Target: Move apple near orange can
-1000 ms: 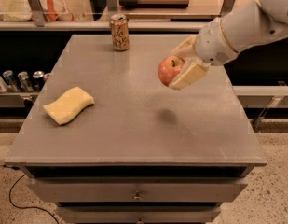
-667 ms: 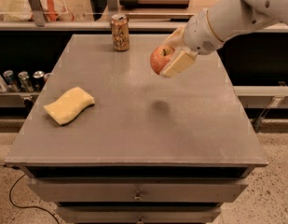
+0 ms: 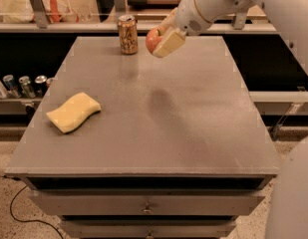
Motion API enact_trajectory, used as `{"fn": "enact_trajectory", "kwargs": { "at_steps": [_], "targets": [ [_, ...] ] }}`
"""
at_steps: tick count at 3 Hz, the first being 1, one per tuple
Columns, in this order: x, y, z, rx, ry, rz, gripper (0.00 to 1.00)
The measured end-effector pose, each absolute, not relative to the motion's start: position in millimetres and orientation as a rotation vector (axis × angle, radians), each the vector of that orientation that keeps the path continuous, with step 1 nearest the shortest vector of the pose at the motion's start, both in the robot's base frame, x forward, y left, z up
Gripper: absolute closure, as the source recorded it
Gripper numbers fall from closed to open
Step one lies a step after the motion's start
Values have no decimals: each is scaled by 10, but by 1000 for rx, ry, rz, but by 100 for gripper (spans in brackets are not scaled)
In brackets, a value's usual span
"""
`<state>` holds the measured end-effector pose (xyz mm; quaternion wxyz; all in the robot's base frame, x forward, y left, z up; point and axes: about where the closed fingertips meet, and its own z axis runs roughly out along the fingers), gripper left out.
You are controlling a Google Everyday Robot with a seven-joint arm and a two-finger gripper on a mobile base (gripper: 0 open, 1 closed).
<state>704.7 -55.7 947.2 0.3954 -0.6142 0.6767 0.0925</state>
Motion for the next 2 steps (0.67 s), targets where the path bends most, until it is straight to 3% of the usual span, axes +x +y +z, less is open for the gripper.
{"fn": "enact_trajectory", "kwargs": {
  "at_steps": [2],
  "targets": [
    [7699, -550, 9261, -1317, 1928, 181, 100]
  ]
}}
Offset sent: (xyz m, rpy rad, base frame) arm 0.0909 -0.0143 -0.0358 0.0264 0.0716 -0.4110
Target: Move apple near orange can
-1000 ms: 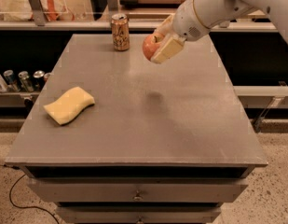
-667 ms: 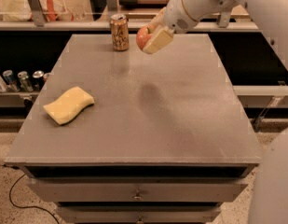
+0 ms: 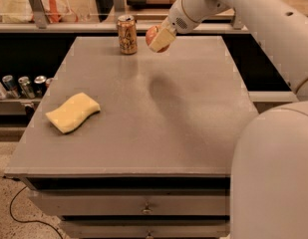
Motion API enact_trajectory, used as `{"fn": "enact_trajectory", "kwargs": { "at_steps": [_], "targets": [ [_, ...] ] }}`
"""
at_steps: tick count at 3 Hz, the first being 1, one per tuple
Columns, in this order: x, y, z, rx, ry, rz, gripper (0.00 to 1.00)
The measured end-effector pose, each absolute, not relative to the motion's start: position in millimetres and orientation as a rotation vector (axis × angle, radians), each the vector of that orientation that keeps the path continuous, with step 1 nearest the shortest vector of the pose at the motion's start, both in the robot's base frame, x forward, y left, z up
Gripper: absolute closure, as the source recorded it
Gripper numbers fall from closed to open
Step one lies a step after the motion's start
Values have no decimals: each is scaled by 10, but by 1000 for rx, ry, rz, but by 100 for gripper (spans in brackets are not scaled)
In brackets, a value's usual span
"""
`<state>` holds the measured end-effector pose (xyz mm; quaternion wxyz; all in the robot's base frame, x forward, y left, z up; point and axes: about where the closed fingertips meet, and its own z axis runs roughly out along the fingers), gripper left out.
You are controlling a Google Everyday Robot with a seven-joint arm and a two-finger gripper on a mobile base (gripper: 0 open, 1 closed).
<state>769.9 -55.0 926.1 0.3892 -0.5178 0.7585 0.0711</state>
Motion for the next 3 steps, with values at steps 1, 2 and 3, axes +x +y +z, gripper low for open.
{"fn": "enact_trajectory", "kwargs": {
  "at_steps": [1, 2, 3],
  "targets": [
    [7701, -544, 9255, -1317, 1929, 182, 100],
    [7764, -451, 9208, -1291, 1948, 174, 100],
    [7853, -324, 9142, -1257, 1965, 174, 100]
  ]
}}
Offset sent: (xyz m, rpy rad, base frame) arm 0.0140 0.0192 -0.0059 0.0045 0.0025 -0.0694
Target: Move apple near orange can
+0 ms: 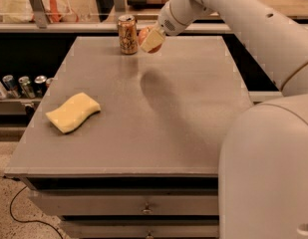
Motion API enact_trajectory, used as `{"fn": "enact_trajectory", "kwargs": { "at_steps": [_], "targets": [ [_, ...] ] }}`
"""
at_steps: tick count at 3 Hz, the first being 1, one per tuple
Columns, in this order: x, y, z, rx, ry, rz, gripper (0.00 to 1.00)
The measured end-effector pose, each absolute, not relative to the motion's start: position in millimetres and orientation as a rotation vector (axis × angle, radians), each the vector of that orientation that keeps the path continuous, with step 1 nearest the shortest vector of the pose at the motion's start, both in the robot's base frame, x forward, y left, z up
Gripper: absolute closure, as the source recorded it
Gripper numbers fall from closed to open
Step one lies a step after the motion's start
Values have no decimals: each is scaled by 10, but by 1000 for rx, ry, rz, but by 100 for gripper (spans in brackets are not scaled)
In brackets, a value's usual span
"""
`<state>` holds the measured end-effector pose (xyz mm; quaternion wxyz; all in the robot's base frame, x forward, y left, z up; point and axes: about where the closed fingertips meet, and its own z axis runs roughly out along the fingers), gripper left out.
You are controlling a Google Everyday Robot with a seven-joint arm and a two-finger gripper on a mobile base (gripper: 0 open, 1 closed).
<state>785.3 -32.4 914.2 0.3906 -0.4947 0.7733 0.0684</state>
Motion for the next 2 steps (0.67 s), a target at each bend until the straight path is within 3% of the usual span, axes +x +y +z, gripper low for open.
{"fn": "enact_trajectory", "kwargs": {
  "at_steps": [2],
  "targets": [
    [8038, -116, 8959, -1181, 1996, 185, 100]
  ]
}}
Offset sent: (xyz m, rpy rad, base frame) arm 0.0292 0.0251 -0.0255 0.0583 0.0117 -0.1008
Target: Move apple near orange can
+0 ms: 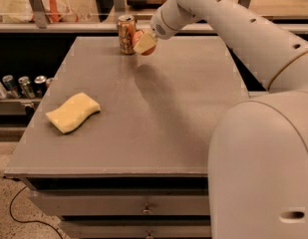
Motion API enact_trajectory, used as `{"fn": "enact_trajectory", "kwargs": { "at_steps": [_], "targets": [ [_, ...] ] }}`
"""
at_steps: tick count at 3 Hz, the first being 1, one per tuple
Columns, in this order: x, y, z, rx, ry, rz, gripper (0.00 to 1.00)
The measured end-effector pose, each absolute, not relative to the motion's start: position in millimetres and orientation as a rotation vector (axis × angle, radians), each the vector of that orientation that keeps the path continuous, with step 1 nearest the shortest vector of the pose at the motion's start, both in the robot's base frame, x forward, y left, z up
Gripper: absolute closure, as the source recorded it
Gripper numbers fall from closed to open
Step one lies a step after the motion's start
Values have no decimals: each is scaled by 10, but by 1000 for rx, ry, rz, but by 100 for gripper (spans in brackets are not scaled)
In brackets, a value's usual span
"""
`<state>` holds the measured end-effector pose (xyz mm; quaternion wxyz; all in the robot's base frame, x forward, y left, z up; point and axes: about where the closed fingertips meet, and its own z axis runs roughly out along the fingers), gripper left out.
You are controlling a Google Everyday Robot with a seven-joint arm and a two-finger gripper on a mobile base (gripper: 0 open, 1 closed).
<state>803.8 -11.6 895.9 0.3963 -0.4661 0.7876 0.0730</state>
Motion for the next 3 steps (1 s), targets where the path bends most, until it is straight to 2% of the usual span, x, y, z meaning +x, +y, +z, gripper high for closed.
{"fn": "enact_trajectory", "kwargs": {
  "at_steps": [1, 3],
  "targets": [
    [8095, -91, 8866, -1141, 2018, 206, 82],
    [8123, -33, 8735, -1108, 2038, 255, 35]
  ]
}}
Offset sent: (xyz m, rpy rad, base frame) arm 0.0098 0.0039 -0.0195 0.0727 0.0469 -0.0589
